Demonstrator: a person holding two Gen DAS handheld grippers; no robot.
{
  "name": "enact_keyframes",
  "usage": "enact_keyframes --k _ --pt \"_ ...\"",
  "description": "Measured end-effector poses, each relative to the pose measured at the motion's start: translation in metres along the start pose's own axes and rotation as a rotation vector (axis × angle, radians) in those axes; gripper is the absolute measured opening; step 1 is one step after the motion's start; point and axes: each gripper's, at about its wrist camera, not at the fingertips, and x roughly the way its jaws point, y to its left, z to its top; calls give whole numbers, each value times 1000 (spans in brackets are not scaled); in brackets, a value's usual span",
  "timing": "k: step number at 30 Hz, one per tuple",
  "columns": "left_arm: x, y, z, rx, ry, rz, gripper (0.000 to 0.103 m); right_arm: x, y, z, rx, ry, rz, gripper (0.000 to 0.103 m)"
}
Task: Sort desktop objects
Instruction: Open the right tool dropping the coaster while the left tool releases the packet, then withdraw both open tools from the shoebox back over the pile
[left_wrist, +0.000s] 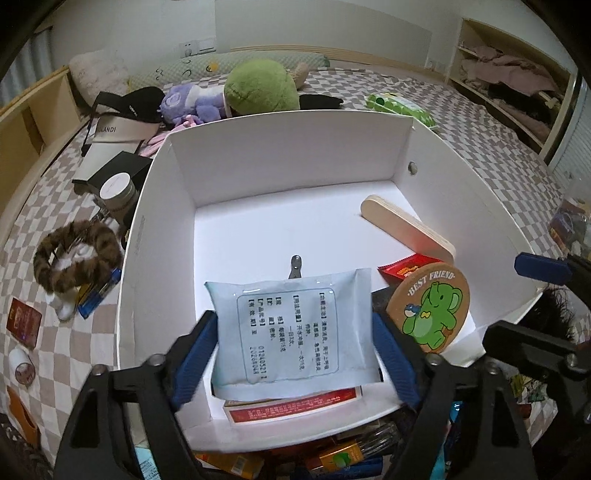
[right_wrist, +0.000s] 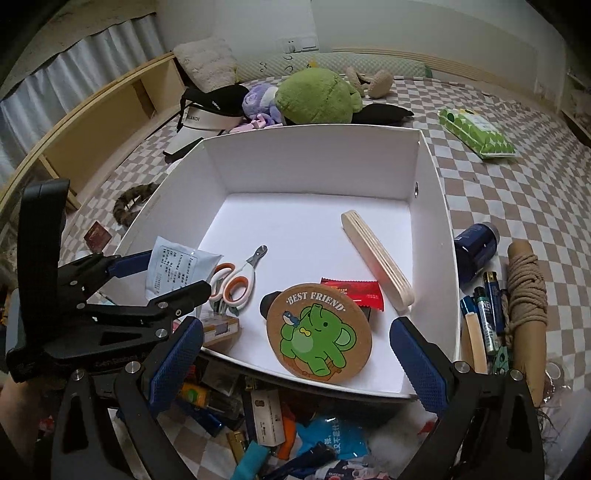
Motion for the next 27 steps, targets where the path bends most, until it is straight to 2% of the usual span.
enact_keyframes --k 4,8,27 --pt "-1 -1 -1 3 -6 9 93 -1 0 0 2 -1 2 101" --pt "-2 -3 -1 11 -12 25 100 -3 -2 0 7 -6 -2 101" --pt "-11 0 -1 7 -28 29 101 -15 -8 -3 27 -28 -2 101"
